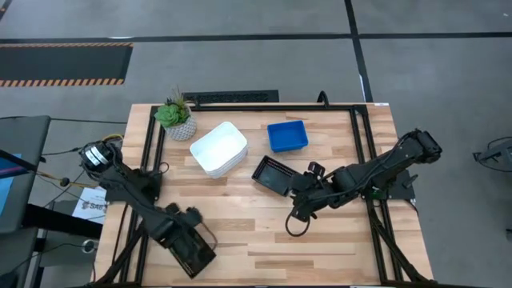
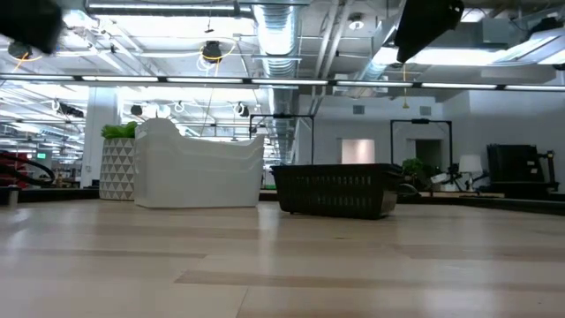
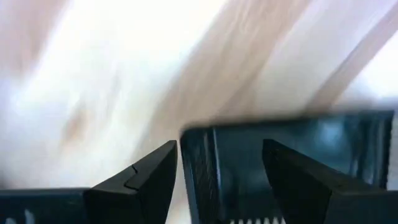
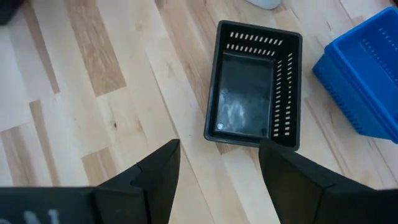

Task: Stack baskets by color
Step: Stack the bottom black bin on the black bins

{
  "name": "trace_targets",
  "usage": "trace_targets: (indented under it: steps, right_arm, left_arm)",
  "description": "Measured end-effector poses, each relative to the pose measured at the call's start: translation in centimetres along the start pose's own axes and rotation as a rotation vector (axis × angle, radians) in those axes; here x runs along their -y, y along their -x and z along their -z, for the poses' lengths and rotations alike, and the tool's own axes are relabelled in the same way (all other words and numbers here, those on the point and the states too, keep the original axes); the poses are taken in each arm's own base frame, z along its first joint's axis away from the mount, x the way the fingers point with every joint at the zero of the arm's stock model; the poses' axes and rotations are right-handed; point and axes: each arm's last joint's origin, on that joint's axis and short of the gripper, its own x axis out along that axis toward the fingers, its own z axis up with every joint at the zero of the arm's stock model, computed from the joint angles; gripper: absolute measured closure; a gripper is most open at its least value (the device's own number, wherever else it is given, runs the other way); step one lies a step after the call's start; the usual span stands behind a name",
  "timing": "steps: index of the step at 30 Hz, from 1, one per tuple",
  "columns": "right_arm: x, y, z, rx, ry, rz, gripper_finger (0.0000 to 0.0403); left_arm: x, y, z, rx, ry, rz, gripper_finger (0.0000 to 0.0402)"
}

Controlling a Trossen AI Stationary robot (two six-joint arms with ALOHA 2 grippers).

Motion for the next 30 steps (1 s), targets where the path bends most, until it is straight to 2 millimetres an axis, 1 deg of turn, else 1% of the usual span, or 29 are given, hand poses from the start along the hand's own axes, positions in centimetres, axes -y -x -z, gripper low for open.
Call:
trace_targets:
  steps: [3, 6, 9, 11, 12, 14, 16, 18, 20, 22, 24, 27, 30]
  right_arm:
    - [0.0, 0.0, 0.0, 0.002, -0.003, -0.002, 0.0163]
    - [0.0, 0.0, 0.0, 0.001, -0.026, -0.003, 0.0163]
    - [-0.2, 0.1, 0.1, 0.002, -0.023, -0.007, 0.0163]
    - [-0.3, 0.1, 0.1, 0.005, -0.021, -0.013, 0.0163]
    - [-0.3, 0.1, 0.1, 0.009, -0.024, -0.016, 0.0163]
    - [-0.5, 0.1, 0.0, 0.02, -0.031, -0.029, 0.0163]
    - [-0.6, 0.2, 0.0, 0.028, -0.031, -0.038, 0.0163]
    - [-0.7, 0.2, 0.0, 0.034, -0.028, -0.045, 0.0163]
    - [-0.8, 0.2, 0.0, 0.033, -0.025, -0.045, 0.0163]
    - [-1.0, 0.0, 0.1, 0.027, -0.017, -0.041, 0.0163]
    - [-1.1, -0.3, 0.2, 0.02, -0.01, -0.033, 0.0163]
    - [-1.4, -0.8, 0.2, 0.015, -0.005, -0.024, 0.0163]
    - [-1.5, -1.3, 0.4, -0.005, 0.018, -0.004, 0.0163]
  left_arm:
    - [0.2, -0.2, -2.6, 0.158, -0.069, 0.02, 0.0178]
    - [0.0, -0.4, -5.4, 0.296, -0.148, -0.006, 0.0178]
    - [-0.7, -0.5, -8.3, 0.429, -0.194, -0.091, 0.0178]
    - [-1.2, -0.4, -10.1, 0.551, -0.181, -0.162, 0.0178]
    - [-1.4, -0.4, -11.0, 0.584, -0.171, -0.175, 0.0178]
    - [-1.4, -0.1, -12.6, 0.576, -0.201, -0.149, 0.0178]
    - [-1.5, 0.6, -13.4, 0.503, -0.239, -0.12, 0.0178]
    - [-2.0, 1.6, -12.9, 0.382, -0.243, -0.145, 0.0178]
    - [-2.6, 2.8, -11.8, 0.255, -0.191, -0.197, 0.0178]
    - [-2.9, 4.1, -10.2, 0.139, -0.117, -0.247, 0.0178]
    - [-2.9, 4.9, -7.9, 0.02, -0.056, -0.273, 0.0178]
    - [-2.1, 4.9, -4.6, -0.055, 0.042, -0.26, 0.0178]
    - [-1.5, 3.9, -1.8, -0.124, 0.143, -0.223, 0.0178]
